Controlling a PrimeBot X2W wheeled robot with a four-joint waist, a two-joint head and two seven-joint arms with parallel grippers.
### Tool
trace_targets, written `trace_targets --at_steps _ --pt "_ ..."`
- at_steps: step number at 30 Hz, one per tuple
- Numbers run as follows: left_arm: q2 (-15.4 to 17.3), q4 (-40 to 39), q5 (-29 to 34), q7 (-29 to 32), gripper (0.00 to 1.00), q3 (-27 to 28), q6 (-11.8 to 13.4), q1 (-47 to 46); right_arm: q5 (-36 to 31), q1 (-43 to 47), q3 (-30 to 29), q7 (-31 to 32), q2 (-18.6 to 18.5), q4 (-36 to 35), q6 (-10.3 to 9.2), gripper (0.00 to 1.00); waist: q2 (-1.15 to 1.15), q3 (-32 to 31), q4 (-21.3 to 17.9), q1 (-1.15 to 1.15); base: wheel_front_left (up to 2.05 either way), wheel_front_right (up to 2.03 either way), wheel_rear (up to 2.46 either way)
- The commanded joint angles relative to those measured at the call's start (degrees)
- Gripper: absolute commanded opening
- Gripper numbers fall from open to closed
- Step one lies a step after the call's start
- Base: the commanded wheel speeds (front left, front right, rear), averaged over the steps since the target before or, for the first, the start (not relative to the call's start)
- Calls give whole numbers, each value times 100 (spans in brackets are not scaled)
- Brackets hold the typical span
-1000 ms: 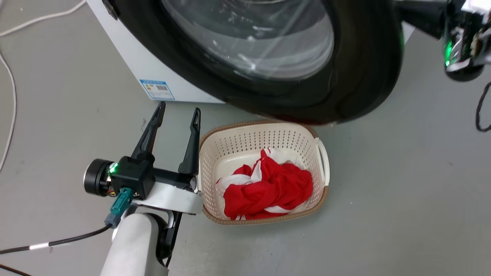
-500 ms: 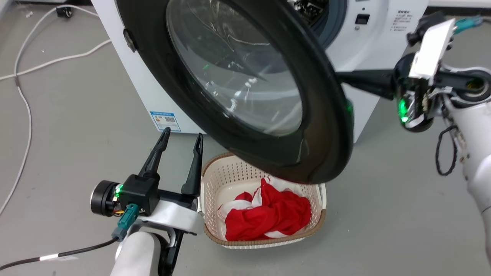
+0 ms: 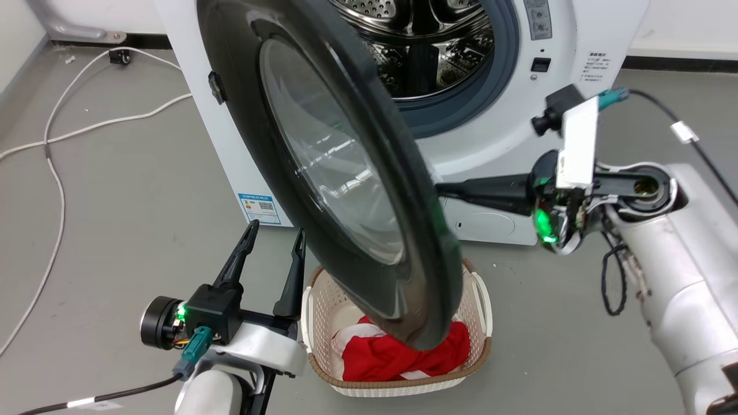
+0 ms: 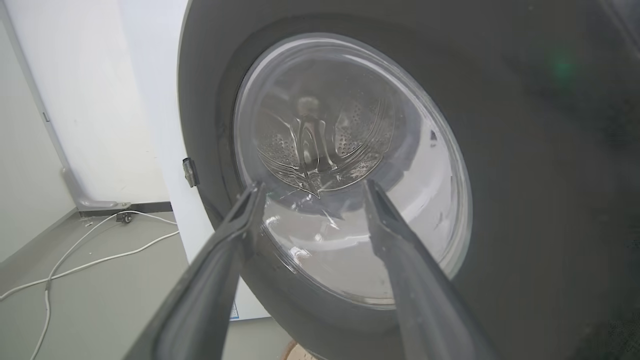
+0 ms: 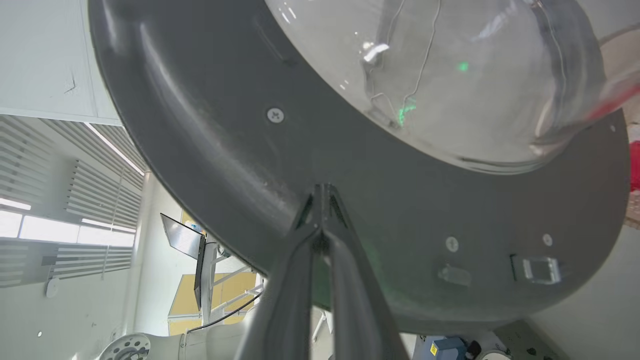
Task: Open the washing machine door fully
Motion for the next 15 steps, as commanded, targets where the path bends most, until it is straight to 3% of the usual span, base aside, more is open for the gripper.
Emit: trace_targets --at_steps 1,15 --pt "-5 7 27 -15 100 6 4 81 56 138 38 42 76 -87 0 0 0 -8 9 1 0 0 0" --pt "-5 12 32 -15 100 37 1 155 281 766 382 -79 280 -881 -1 0 0 -29 96 1 0 0 0"
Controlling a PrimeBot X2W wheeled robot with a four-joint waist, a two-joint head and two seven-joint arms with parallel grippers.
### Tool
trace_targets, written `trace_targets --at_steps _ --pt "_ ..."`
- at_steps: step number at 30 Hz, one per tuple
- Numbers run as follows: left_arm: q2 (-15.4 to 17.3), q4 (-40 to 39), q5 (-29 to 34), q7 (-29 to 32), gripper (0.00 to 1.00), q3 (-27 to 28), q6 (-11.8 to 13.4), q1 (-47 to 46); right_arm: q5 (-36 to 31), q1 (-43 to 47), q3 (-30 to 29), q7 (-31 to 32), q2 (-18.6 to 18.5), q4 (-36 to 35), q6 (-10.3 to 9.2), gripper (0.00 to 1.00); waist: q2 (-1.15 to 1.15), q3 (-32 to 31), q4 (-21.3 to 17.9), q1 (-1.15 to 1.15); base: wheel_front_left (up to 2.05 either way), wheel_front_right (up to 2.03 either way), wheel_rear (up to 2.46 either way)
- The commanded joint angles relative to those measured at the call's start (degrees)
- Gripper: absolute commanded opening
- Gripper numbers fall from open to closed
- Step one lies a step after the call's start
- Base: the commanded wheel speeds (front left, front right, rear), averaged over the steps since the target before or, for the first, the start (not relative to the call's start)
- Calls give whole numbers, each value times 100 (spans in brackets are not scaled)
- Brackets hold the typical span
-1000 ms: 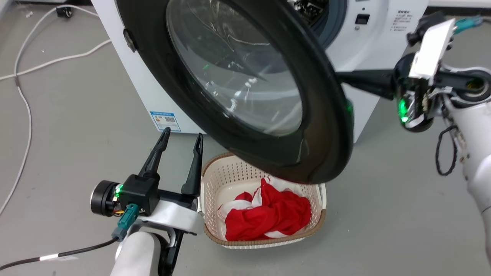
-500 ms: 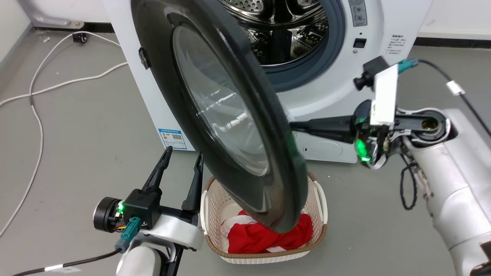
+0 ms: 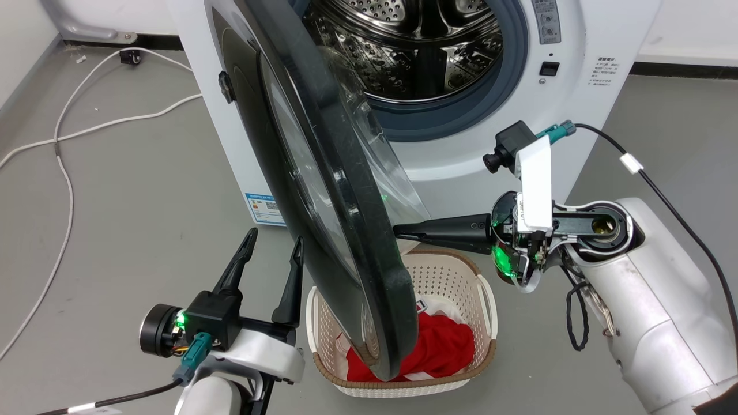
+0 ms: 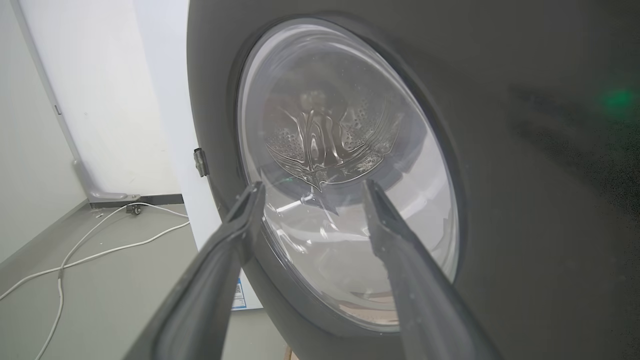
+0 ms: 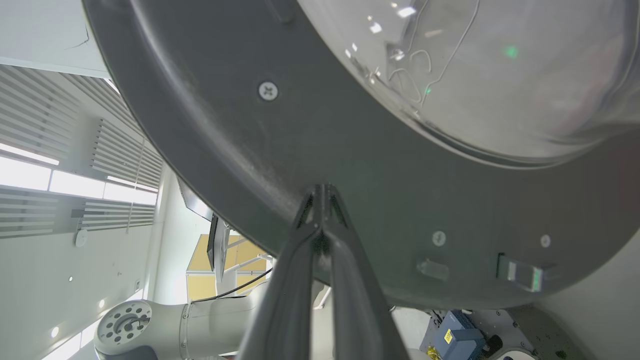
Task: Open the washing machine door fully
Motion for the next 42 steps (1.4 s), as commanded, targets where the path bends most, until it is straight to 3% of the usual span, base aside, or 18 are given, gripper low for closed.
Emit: trace_targets --at_steps 1,9,19,20,21,22,23,26,32,37,42 --pt "-5 -17 5 -15 100 18 12 42 21 115 11 -95 3 -40 -1 0 0 8 -4 1 0 0 0" --pt "-5 -37 -44 -15 100 93 67 79 -129 635 -590 -1695 -162 -533 -2 0 0 11 -83 1 0 0 0" --pt "-4 -5 -56 -15 100 272 118 199 -13 2277 -1541 -3308 -248 -1372 -1 0 0 -69 -344 1 0 0 0" --pt "-3 4 -54 -15 100 289 116 206 -24 2457 -1627 -3476 -224 -1462 -1 31 0 -81 -367 1 0 0 0" --pt "-4 8 -51 -15 100 304 117 212 -62 2631 -1674 -3624 -191 -1551 -1 51 0 -89 -392 1 0 0 0" --pt "-4 10 -48 -15 100 318 116 215 -155 2801 -1722 -3814 -177 -1647 -1 89 0 -99 -413 1 0 0 0" --pt "-4 12 -46 -15 100 331 114 229 -278 2967 -1764 -4024 -180 -1731 -1 100 0 -113 -431 1 0 0 0" --pt "-4 15 -47 -15 100 366 114 261 -484 3264 -1850 -4477 -104 -1892 -1 100 0 -127 -462 1 0 0 0" --pt "-4 33 -80 -15 100 431 134 323 -1557 3836 -1846 -5787 24 -2159 -1 100 0 -193 -536 1 0 0 0" --pt "-3 60 -75 -15 100 443 122 358 -2972 4027 -1897 -6882 -102 -2117 -1 100 0 -275 -569 1 0 0 0" --pt "-3 54 -64 -15 100 453 118 372 -5235 3943 -2240 -7540 -179 -2090 -2 100 0 -300 -580 1 0 0 0"
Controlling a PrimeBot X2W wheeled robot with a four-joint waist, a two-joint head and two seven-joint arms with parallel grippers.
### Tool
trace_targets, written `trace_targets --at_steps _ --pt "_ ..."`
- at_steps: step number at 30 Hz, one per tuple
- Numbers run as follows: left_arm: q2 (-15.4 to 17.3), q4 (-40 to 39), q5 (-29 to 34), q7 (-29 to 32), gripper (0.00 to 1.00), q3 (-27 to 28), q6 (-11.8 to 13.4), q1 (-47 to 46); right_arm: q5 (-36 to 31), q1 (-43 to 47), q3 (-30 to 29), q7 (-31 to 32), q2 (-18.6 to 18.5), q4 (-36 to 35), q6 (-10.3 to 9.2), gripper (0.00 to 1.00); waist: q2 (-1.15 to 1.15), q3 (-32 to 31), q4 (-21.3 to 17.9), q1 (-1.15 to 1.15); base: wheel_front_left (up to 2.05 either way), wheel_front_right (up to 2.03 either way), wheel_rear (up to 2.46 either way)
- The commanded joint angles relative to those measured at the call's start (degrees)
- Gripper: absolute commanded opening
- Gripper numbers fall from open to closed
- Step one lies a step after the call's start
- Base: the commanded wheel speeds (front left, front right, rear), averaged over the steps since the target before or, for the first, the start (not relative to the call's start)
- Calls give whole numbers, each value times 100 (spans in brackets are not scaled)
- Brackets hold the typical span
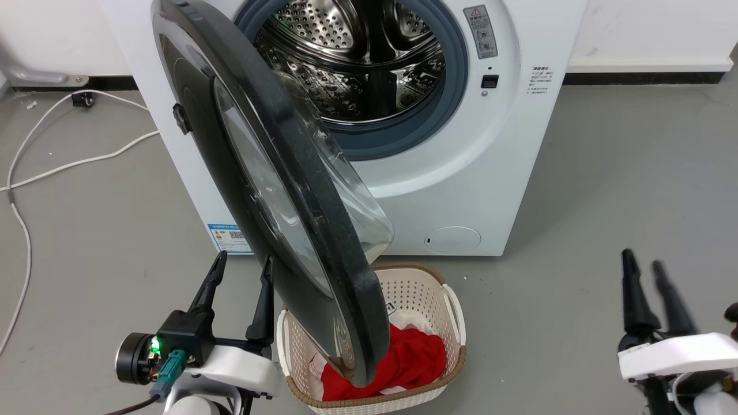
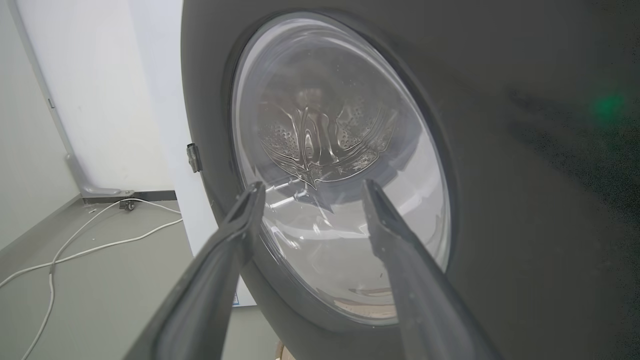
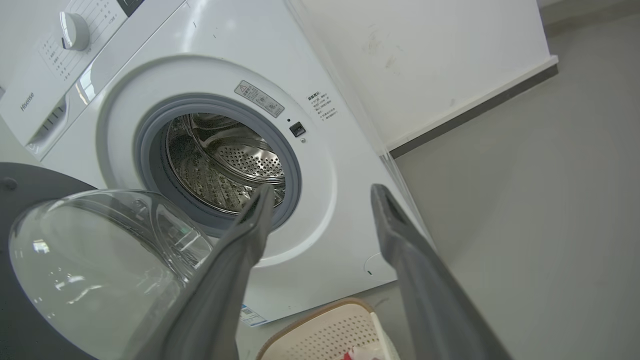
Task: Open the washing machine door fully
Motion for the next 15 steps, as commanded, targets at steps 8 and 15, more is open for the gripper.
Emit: trace_targets --at_steps 8,15 --pt "-3 -37 22 -15 100 53 4 -29 -3685 246 -926 -100 627 -1336 -3 100 0 46 23 0 0 0 0" --pt "-3 -57 51 -15 100 82 1 -49 -4262 883 -594 191 753 -2001 -3 100 0 68 45 0 0 0 0"
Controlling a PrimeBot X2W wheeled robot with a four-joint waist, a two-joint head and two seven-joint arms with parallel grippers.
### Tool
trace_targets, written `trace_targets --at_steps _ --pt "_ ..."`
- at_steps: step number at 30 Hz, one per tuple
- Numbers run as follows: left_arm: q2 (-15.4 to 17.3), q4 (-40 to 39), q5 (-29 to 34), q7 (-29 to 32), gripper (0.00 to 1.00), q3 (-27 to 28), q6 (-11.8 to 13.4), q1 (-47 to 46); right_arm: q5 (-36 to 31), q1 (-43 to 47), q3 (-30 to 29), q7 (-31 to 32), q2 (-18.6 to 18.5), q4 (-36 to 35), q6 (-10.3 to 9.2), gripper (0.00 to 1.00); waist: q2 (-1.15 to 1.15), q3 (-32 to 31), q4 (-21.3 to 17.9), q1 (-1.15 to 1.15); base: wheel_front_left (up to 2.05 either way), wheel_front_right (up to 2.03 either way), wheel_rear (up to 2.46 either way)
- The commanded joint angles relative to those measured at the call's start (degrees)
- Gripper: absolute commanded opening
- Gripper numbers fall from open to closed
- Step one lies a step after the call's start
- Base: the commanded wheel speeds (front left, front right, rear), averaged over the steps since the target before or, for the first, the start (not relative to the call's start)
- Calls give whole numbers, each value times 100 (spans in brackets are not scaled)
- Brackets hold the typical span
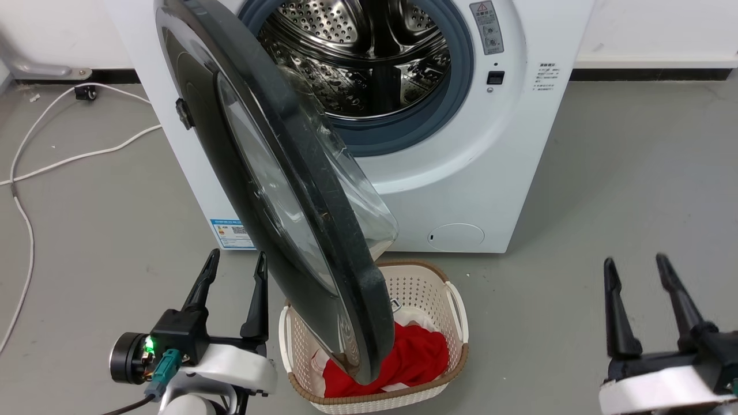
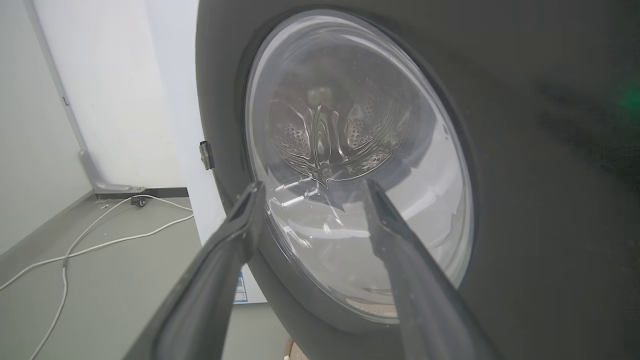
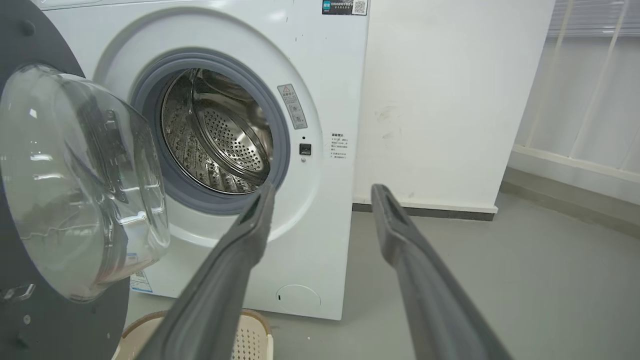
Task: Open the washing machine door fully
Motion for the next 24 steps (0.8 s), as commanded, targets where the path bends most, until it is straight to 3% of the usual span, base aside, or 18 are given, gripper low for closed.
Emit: trace_targets --at_steps 1,18,19,20,21,24 --pt "-3 -32 33 -15 100 2 6 -42 150 180 62 35 18 5 -4 100 0 8 -6 0 0 0 0" --pt "-2 -30 57 -15 100 14 -36 -73 509 195 58 -69 23 327 -4 100 0 52 -46 0 0 0 0" --pt "-3 -36 45 -15 89 12 -38 -75 522 190 58 -74 23 335 -4 100 0 55 -45 0 0 0 0" --pt "-2 -50 45 -15 39 13 -40 -79 535 184 61 -80 23 340 -4 100 0 59 -46 0 0 0 0" --pt "-2 -69 53 -15 0 15 -42 -81 538 179 63 -74 23 348 -4 100 0 62 -47 0 0 0 0" --pt "-2 -100 52 -15 0 20 -41 -54 546 175 66 -85 23 362 -4 100 0 61 -51 0 0 0 0"
